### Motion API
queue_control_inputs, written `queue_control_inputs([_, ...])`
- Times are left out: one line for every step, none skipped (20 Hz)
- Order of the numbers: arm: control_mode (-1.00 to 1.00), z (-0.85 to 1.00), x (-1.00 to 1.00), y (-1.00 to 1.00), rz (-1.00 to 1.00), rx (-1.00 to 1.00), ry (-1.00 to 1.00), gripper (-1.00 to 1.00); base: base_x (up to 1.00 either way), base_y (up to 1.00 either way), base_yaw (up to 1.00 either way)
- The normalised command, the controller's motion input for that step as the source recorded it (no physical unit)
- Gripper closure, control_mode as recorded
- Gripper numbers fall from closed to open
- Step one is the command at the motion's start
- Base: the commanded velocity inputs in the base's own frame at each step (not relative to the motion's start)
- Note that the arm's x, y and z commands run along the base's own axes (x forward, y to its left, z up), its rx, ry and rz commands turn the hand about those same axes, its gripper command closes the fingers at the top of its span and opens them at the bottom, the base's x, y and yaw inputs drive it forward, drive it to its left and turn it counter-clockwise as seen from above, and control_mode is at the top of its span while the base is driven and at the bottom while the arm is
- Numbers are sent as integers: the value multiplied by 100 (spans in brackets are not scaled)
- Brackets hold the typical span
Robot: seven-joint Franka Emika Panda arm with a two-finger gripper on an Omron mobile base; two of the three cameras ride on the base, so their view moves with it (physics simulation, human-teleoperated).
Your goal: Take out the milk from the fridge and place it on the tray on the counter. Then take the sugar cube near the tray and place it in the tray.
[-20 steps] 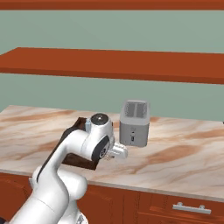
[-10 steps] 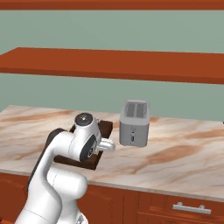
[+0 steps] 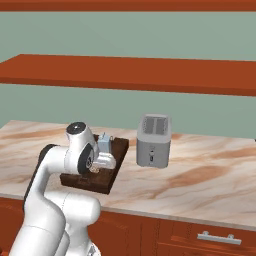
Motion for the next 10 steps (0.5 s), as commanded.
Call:
queue_control_inputs([-100,0,22,33,5,-4,1,100,0,0,0])
queue_control_inputs([-100,0,18,29,5,-4,0,100,0,0,0])
queue_control_inputs([-100,-6,26,26,5,-3,0,100,0,0,0])
queue_control_inputs([-100,0,20,27,5,-6,0,100,0,0,0])
queue_control_inputs([-100,0,29,23,5,-5,0,100,0,0,0])
queue_control_inputs([-100,0,31,13,4,-3,0,100,0,0,0])
queue_control_inputs([-100,0,30,14,4,-1,0,100,0,0,0])
queue_control_inputs([-100,-7,27,11,2,0,5,100,0,0,0])
queue_control_inputs([-100,-9,27,6,1,0,8,100,0,0,0])
queue_control_inputs([-100,-10,23,6,1,0,9,100,0,0,0])
